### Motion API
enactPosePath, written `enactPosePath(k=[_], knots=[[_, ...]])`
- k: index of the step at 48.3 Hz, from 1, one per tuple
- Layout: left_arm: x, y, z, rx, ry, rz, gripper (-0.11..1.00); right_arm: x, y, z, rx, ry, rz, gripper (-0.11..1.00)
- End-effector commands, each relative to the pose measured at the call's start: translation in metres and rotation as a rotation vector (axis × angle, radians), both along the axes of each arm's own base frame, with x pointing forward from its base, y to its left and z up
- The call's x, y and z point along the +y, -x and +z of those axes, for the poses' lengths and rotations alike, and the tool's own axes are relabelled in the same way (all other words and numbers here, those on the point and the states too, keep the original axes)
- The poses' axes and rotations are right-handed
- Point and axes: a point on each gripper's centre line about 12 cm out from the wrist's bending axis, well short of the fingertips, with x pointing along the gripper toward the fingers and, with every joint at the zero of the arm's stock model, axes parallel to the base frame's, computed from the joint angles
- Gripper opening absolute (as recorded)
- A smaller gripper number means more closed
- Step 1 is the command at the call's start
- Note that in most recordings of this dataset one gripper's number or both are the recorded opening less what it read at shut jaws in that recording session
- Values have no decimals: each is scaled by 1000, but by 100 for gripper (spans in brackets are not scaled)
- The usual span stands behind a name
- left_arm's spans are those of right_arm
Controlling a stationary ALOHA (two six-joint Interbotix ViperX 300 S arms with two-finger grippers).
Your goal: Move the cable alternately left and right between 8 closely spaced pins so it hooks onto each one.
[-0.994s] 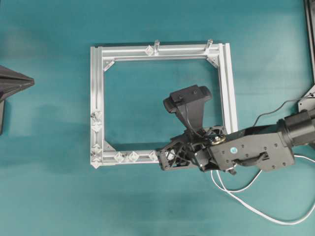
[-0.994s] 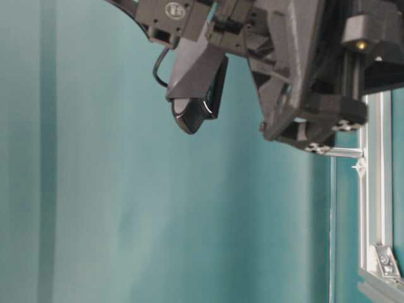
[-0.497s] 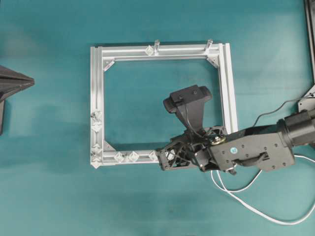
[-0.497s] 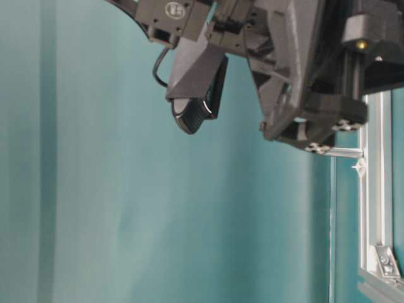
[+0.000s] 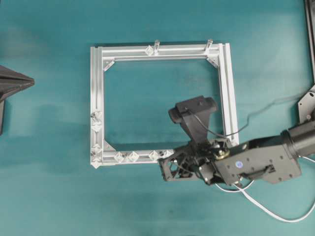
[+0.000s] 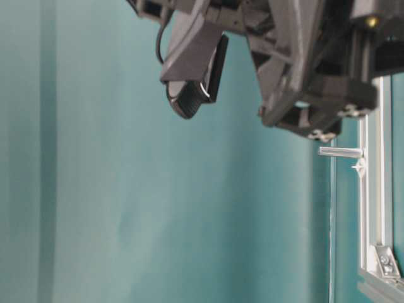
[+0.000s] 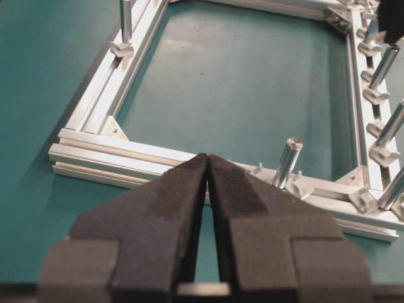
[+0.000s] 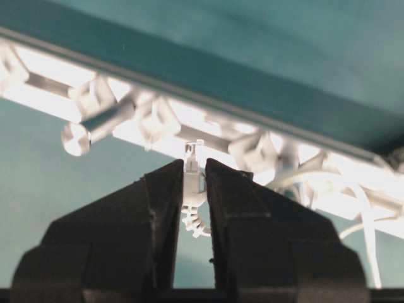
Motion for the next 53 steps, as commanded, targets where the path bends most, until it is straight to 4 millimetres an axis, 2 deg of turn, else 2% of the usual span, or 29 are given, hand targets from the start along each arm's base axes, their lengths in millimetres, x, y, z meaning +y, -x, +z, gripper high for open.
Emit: enactPosePath(k=[1, 20, 40, 53], knots=[[1, -1, 4, -7, -2, 4, 9, 12, -1, 12, -35, -16, 13, 15], [1, -2, 5, -7, -2, 4, 9, 41, -7, 12, -38, -31, 8, 15], [1, -2, 6, -7, -2, 4, 9, 44, -23, 14, -65, -14, 16, 15], [1, -1, 6, -9, -2, 2, 9, 41, -45, 15, -99, 8, 15, 15]])
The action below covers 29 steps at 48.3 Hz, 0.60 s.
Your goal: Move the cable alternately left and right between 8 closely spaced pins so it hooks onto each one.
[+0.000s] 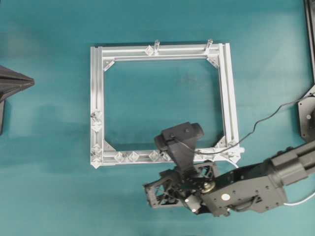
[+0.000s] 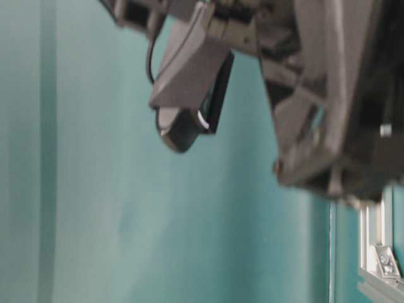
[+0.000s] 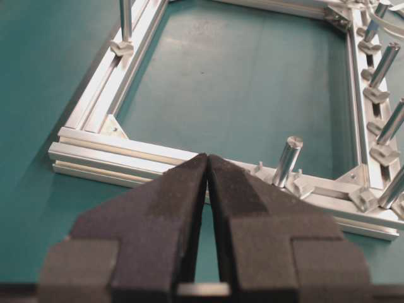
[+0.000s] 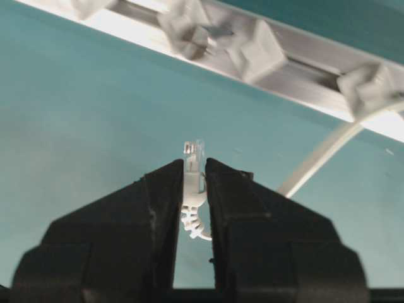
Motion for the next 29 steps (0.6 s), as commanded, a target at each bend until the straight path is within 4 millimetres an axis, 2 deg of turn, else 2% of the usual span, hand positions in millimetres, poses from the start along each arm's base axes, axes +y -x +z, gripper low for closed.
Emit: enactPosePath(k=[1, 12, 29], knots=[[1, -1, 6, -12, -3, 4, 9, -1, -11, 17, -52, -8, 1, 15], [1, -1, 7, -14, -2, 2, 9, -3, -25, 17, -65, -10, -4, 15], [0, -2, 7, -14, -2, -1, 9, -1, -36, 18, -83, -16, -3, 15]])
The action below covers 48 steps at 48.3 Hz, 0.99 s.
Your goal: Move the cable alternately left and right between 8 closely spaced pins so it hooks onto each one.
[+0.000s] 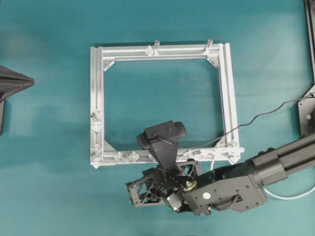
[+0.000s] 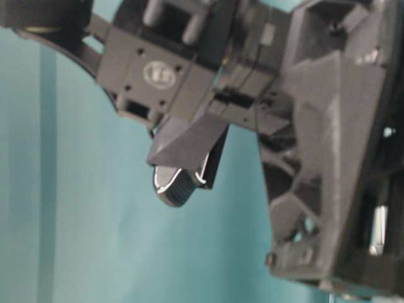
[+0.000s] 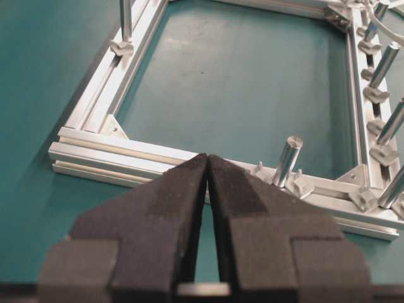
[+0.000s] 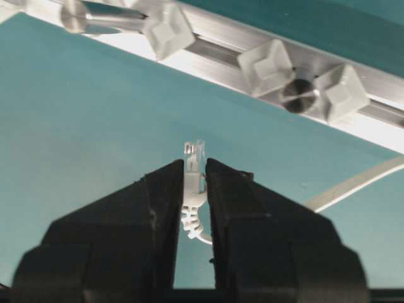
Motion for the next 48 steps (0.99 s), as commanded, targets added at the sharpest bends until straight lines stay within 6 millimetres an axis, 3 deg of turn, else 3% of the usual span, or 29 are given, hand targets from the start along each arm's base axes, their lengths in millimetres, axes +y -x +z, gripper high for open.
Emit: enactPosePath(k=[1, 11, 35, 48], knots=[[0, -2, 7, -14, -2, 0, 9, 2, -7, 17, -47, -13, 3, 15], [0, -2, 7, -14, -2, 0, 9, -3, -10, 15, -42, -10, -9, 15], [0, -2, 7, -14, 0, -2, 9, -42, -17, 14, 2, 46, -11, 15], [0, -1, 7, -16, 0, -2, 9, -46, -18, 14, 5, 48, -17, 15]])
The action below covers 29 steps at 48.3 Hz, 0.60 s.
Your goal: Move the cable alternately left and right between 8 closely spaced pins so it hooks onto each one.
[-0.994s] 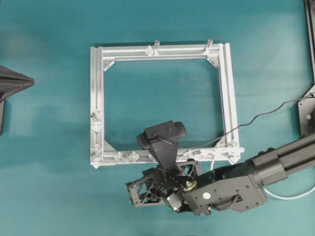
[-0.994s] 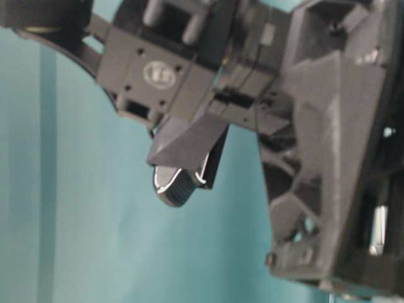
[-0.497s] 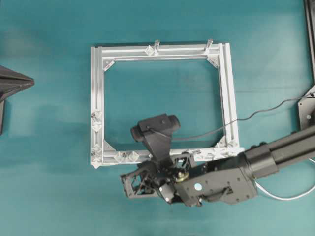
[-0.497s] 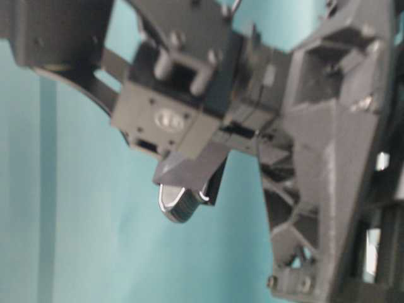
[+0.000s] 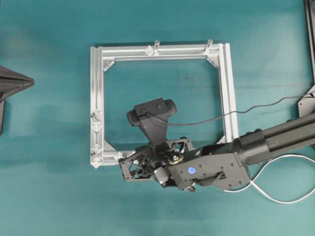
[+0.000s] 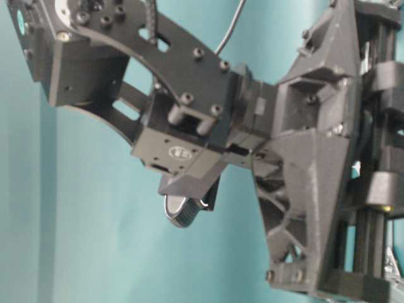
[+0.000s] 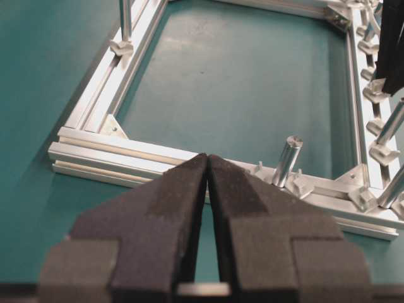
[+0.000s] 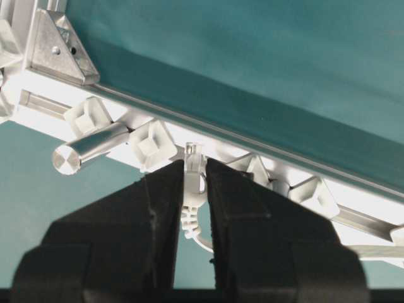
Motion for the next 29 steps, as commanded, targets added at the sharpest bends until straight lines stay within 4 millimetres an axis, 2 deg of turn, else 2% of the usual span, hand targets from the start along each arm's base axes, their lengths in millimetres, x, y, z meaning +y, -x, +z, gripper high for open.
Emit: enactPosePath(k=[1, 29], knots=[[0, -2, 7, -13, -3, -2, 9, 0, -3, 18, -42, -6, 3, 15], [0, -1, 4, -12, -3, 0, 9, -3, -5, 18, -45, -7, -2, 15]])
